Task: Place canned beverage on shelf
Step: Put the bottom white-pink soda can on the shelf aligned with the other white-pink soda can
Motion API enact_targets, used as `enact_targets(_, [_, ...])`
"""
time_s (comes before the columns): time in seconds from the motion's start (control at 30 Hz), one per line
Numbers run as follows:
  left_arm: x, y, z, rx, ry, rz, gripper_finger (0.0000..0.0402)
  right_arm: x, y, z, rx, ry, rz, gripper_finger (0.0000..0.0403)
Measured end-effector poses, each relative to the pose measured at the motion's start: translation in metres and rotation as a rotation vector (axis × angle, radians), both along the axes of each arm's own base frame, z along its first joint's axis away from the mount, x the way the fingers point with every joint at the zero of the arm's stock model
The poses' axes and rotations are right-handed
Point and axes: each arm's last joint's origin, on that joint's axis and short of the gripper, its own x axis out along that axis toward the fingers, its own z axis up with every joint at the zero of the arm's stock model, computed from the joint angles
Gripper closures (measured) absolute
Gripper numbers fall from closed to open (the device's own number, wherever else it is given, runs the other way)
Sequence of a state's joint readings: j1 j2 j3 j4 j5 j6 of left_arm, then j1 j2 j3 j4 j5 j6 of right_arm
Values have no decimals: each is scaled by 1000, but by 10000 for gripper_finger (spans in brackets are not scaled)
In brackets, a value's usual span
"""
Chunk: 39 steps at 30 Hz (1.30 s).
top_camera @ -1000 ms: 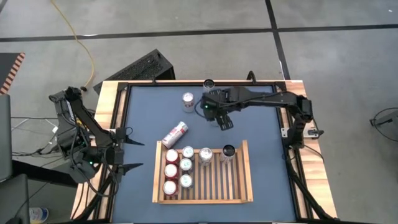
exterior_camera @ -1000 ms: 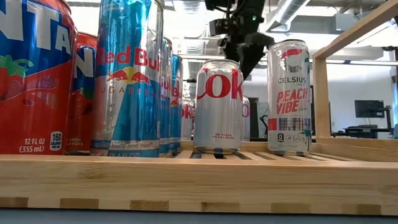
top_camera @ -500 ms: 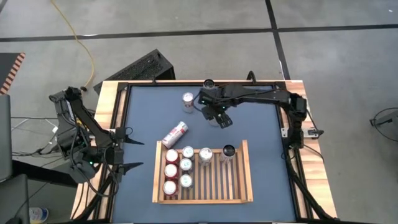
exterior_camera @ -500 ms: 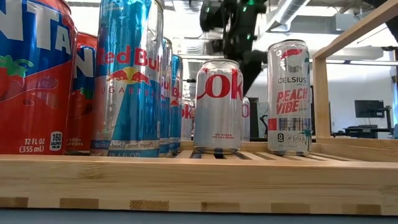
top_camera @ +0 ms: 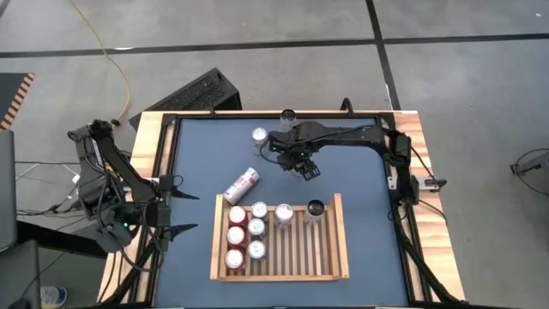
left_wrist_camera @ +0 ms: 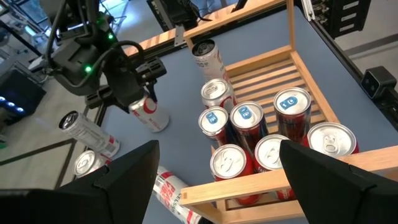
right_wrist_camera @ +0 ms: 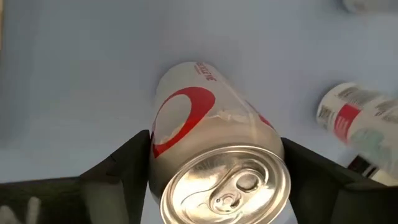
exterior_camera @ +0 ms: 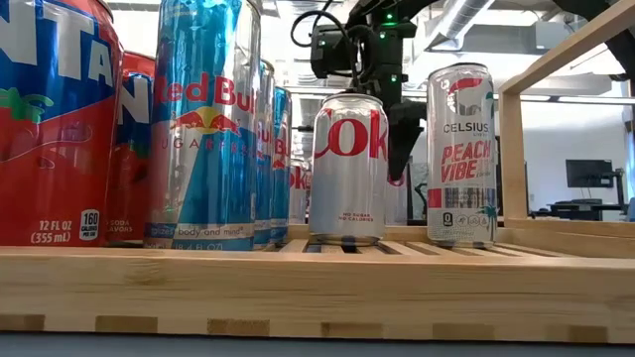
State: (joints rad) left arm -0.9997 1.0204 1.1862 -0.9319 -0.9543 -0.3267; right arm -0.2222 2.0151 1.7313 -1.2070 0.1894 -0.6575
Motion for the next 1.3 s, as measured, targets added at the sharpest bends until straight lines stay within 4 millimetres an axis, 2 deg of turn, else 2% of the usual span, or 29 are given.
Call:
enact_targets(0.2, [0, 0, 0, 4, 2, 0, 81, -4, 2, 0, 14, 8, -173, 148])
enact_targets(0.5, [0, 0, 0, 22, 5, -8, 81, 1, 7, 6, -16, -145, -734, 157])
enact_targets(0.73, [0, 0, 0, 8, 4, -2, 81, 8, 21, 24, -17, -234, -845, 157])
enact_targets(0.83, [0, 0, 0, -1, 3, 0, 81, 6, 26, 39, -18, -228, -883, 157])
enact_targets(1.0, [0, 0, 0, -5, 4, 2, 81, -5, 39, 79, -43, -202, -927, 157])
enact_targets(1.1, [0, 0, 0, -15, 3, 6, 81, -4, 54, 107, 12, -297, -906, 157])
enact_targets(1.3, [0, 0, 0, -46, 3, 15, 81, -19, 93, 168, 187, -496, -876, 157])
